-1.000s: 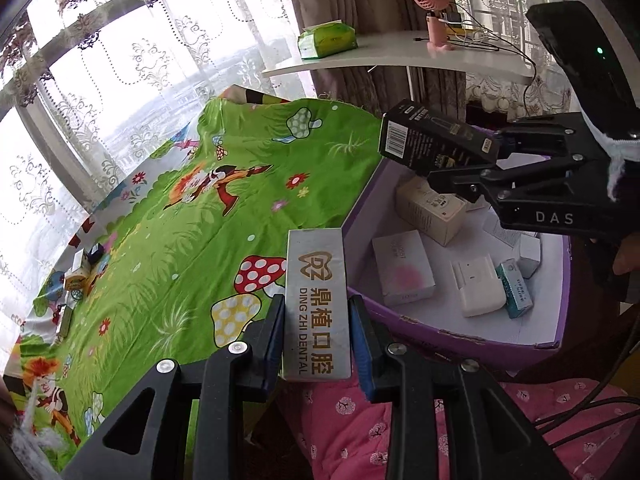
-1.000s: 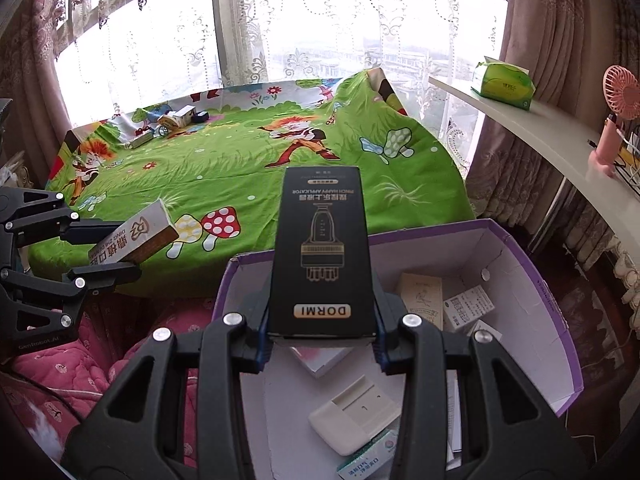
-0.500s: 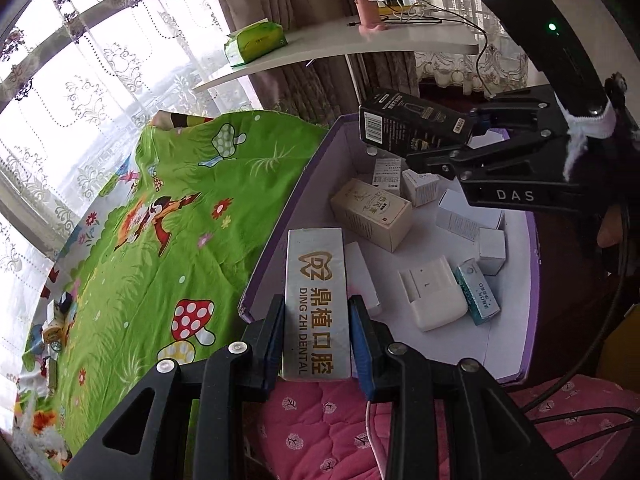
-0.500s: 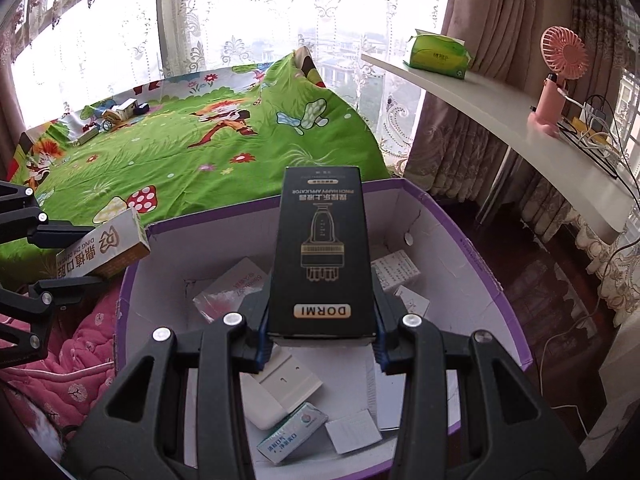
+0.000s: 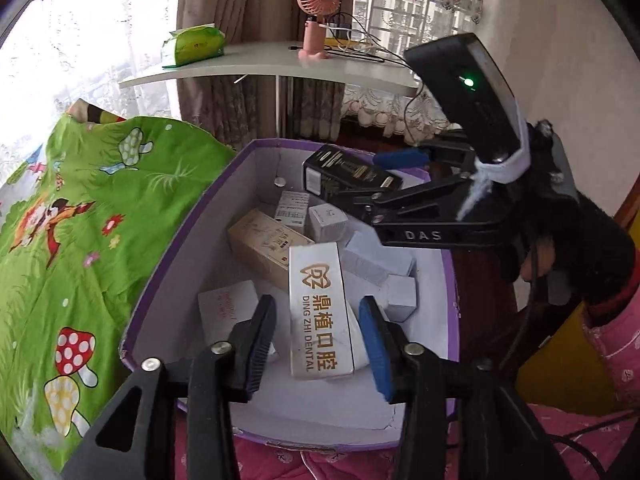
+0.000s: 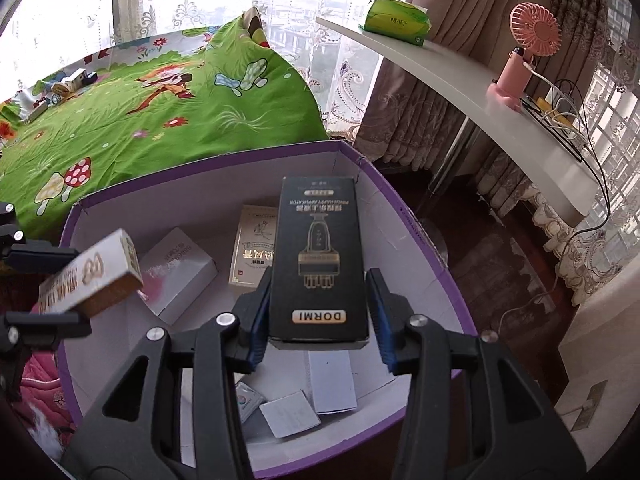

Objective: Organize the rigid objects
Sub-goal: 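Open both tools and move them back over the bed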

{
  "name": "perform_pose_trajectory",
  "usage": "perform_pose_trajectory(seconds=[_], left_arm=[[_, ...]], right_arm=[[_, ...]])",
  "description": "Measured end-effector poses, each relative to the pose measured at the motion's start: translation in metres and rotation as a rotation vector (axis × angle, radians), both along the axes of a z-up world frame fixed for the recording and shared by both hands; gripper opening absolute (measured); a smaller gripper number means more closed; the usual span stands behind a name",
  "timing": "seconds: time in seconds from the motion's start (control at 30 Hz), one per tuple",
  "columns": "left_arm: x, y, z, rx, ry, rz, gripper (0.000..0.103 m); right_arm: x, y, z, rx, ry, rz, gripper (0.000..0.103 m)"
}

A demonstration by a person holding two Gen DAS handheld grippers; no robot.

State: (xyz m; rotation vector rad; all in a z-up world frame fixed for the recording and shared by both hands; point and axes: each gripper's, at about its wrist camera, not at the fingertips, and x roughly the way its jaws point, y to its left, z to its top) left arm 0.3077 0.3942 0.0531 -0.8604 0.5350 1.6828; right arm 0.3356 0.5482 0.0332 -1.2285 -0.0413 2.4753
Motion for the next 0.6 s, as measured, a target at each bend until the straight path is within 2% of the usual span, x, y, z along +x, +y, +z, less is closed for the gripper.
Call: perform_pose_trajectory(seconds=[0.03, 0.07, 0.17, 0.33, 0.4, 0.5, 0.6], left_arm=[[-0.003, -0.005, -0.003, 0.0, 0.028, 0.012, 0.073], [-0.008, -0.013, -0.005, 0.007, 0.065, 0.038, 0.075], [-0.043, -0.051, -0.011, 0.0, 0.105, 0.161, 0.075], [-0.138, -0.164, -0.018, -0.029, 0.097, 0.558, 0.076], [-0.178, -0.214, -0.019, -0.069, 0.127, 0.715, 0.077], [-0.25, -0.292, -0.021, -0.149, 0.172, 0.934, 0.078], [-0.325, -0.372, -0.023, -0.155, 0.155, 1.139, 0.078]], right_arm=[[-0.006, -0.003, -0.002, 0.021, -0.021, -0.023, 0.076], [-0.013, -0.007, -0.003, 0.039, -0.029, -0.036, 0.084], [-0.043, -0.029, -0.001, 0.011, -0.045, 0.021, 0.084], [-0.115, -0.117, -0.002, 0.027, -0.06, 0.252, 0.086], [-0.147, -0.158, -0.007, 0.016, -0.076, 0.355, 0.086], [-0.187, -0.219, -0.013, 0.013, -0.076, 0.491, 0.086], [-0.217, -0.272, -0.014, -0.036, -0.059, 0.613, 0.086]])
